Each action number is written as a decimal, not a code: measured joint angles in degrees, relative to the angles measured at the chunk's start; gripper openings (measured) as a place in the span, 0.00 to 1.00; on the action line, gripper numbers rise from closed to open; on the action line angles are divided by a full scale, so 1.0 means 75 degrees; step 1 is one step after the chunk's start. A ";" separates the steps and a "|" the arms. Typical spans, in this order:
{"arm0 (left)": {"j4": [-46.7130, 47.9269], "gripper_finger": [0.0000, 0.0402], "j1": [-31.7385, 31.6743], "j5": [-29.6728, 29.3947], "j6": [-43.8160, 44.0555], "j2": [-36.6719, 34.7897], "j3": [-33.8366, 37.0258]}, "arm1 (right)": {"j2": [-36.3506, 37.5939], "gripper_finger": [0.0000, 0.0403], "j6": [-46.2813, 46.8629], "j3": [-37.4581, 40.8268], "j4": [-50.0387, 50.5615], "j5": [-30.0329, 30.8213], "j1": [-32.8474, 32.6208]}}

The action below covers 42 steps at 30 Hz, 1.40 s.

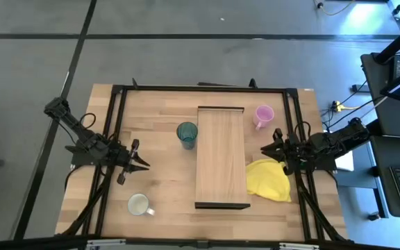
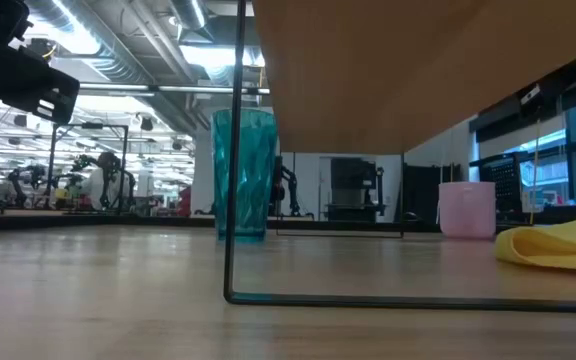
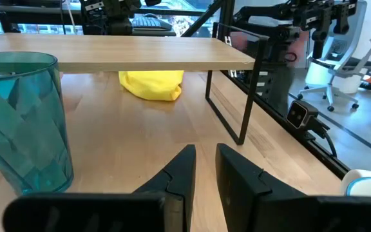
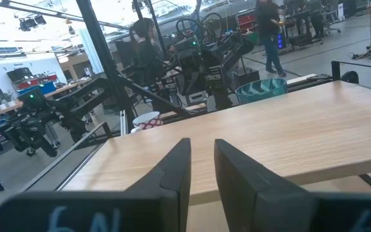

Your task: Stack small to large cups/mugs on shelf

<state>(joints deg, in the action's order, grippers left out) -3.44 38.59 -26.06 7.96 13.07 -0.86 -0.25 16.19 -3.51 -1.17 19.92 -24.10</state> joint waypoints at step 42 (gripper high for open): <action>0.0000 0.14 0.0001 0.0000 -0.0002 0.0000 0.0000 | 0.0000 0.18 -0.0597 0.0000 0.0009 0.0006 -0.0006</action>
